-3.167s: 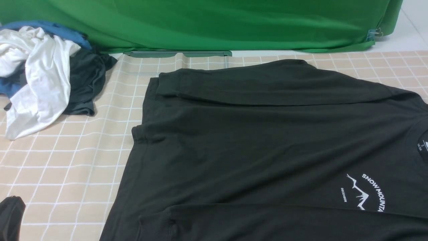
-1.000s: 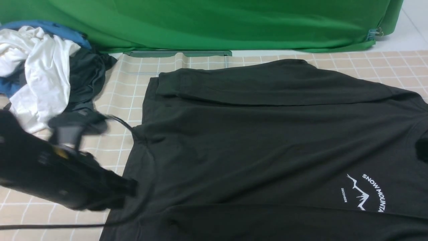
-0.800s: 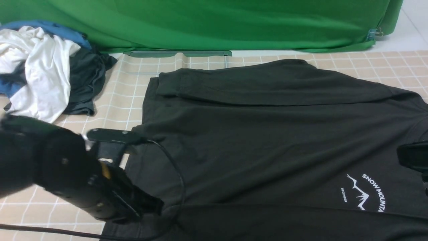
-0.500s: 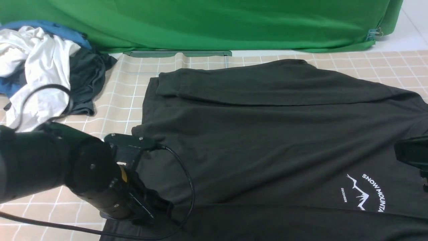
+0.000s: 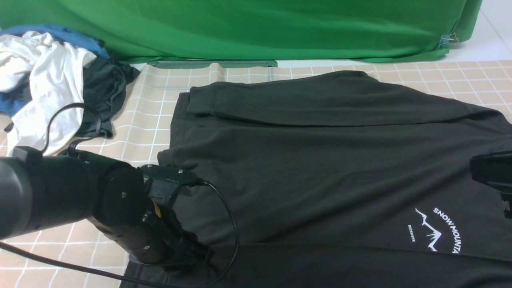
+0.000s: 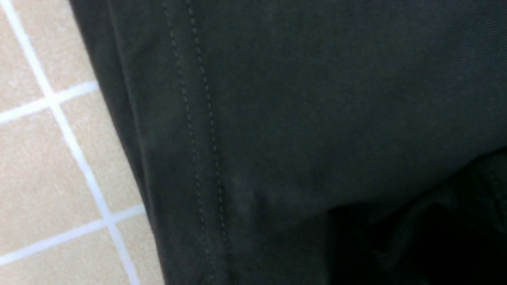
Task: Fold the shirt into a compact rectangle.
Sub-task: 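Grasp the left edge of the dark T-shirt lying flat on the table, then fold the left side of the black T-shirt inward over its body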
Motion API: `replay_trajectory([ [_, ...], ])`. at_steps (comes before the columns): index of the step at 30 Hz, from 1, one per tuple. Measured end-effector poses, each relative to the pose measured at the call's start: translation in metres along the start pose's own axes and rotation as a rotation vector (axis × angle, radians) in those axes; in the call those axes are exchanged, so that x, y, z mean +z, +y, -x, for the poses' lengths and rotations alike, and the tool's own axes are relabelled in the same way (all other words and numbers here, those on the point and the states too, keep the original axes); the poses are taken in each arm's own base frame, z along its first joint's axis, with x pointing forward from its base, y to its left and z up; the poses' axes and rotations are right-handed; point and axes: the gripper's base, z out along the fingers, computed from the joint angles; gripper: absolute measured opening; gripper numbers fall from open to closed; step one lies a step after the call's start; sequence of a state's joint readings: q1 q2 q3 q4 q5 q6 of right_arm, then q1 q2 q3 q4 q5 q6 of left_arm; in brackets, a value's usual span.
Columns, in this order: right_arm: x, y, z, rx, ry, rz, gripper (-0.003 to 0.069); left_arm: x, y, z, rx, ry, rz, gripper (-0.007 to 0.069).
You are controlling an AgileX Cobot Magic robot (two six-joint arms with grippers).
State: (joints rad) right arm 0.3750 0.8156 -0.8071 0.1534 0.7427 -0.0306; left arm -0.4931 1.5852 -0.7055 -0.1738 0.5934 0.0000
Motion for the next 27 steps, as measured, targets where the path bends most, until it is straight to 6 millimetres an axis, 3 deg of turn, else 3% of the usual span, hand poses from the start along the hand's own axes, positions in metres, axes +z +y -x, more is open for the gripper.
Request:
replay_trajectory([
  [2, 0.000, 0.000, 0.000, 0.001, -0.001, 0.001, 0.0090, -0.001, -0.001, 0.000, -0.010, 0.009, -0.007, 0.0101],
  [5, 0.000, 0.000, 0.000, 0.001, -0.002, 0.001, 0.0091, -0.008, -0.002, -0.001, -0.009, 0.027, -0.014, 0.0036],
  [11, 0.000, 0.000, 0.001, 0.001, -0.012, 0.001, 0.0091, -0.063, -0.010, 0.012, 0.014, -0.129, -0.044, 0.0034],
  [13, 0.000, 0.000, 0.002, 0.001, -0.027, 0.000, 0.0091, -0.090, -0.012, 0.023, 0.010, -0.228, -0.038, 0.0034],
  [18, 0.000, 0.000, 0.004, 0.001, -0.043, 0.000, 0.0091, -0.118, 0.000, 0.045, -0.019, -0.312, 0.010, 0.0034],
  [22, 0.000, 0.000, 0.005, 0.001, -0.059, -0.001, 0.0091, -0.116, 0.019, 0.063, -0.056, -0.318, 0.067, 0.0034],
  [27, 0.000, 0.000, 0.006, 0.001, -0.067, -0.001, 0.0097, -0.090, 0.037, 0.081, -0.071, -0.324, 0.112, 0.0035],
])
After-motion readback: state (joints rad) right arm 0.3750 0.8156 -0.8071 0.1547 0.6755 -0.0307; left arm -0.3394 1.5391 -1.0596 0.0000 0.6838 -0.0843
